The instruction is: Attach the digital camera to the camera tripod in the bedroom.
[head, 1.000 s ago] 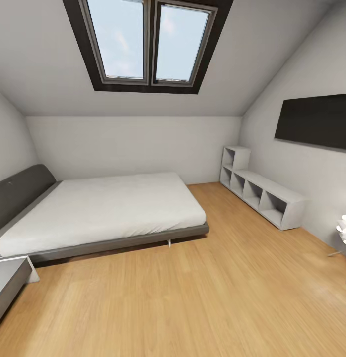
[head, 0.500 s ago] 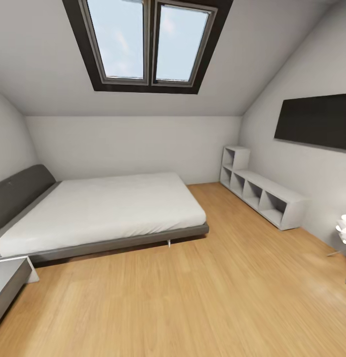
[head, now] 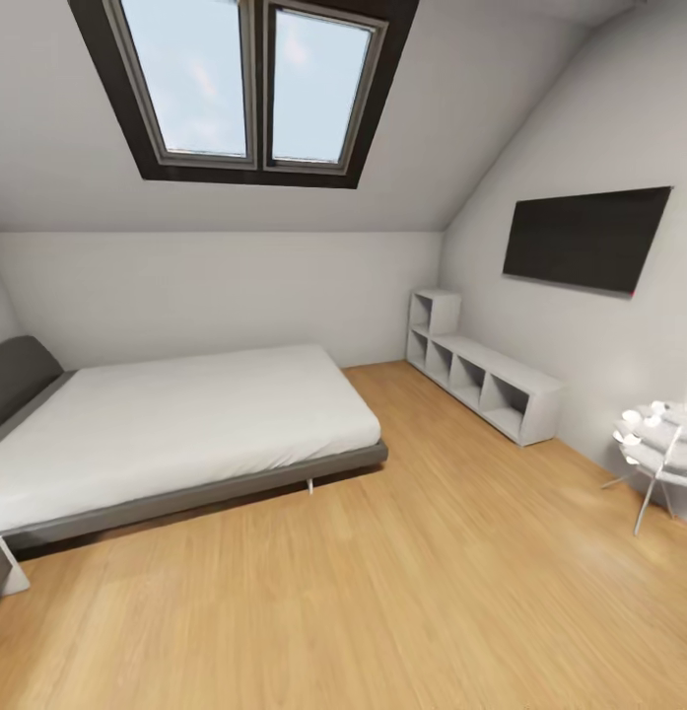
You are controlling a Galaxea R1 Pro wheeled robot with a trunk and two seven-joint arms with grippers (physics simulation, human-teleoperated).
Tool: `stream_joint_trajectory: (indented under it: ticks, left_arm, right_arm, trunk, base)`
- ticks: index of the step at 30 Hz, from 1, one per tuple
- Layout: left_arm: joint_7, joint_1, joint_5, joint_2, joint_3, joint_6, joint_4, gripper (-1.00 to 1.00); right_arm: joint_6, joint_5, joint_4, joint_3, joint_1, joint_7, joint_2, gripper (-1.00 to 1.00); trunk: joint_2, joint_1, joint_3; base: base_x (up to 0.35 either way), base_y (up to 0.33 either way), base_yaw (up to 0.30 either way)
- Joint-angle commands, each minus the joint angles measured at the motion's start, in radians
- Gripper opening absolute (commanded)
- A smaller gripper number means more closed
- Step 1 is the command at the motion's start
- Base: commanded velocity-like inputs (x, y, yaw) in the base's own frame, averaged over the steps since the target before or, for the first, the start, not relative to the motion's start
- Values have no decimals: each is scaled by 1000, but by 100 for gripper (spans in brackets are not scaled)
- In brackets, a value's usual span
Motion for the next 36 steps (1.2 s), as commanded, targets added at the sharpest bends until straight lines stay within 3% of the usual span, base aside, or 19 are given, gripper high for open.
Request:
stream_joint_trajectory:
  ticks: [1, 6, 10, 28, 36]
  left_arm:
    - [0, 0, 14, 0, 1, -3, 1, 100]
    - [0, 0, 66, 2, -1, -3, 1, 100]
    - [0, 0, 79, 1, -1, -4, 1, 100]
    - [0, 0, 87, 1, -1, -3, 1, 100]
    - [0, 0, 87, 1, -1, -3, 1, 100]
  right_arm:
    - [-1, 1, 0, 1, 0, 0, 0, 100]
    - [-1, 1, 0, 1, 0, 0, 0, 100]
    - [-1, 1, 0, 1, 0, 0, 0, 100]
    - [-1, 1, 0, 1, 0, 0, -1, 100]
    - [-1, 5, 0, 2, 0, 0, -3, 100]
  trunk:
    - [0, 0, -1]
    - [0, 0, -1]
    - [0, 0, -1]
    - [0, 0, -1]
    - [0, 0, -1]
  base:
    - [0, 0, -248]
    - [0, 0, -248]
    - [0, 0, -249]
    - [0, 0, -244]
    - [0, 120, -62]
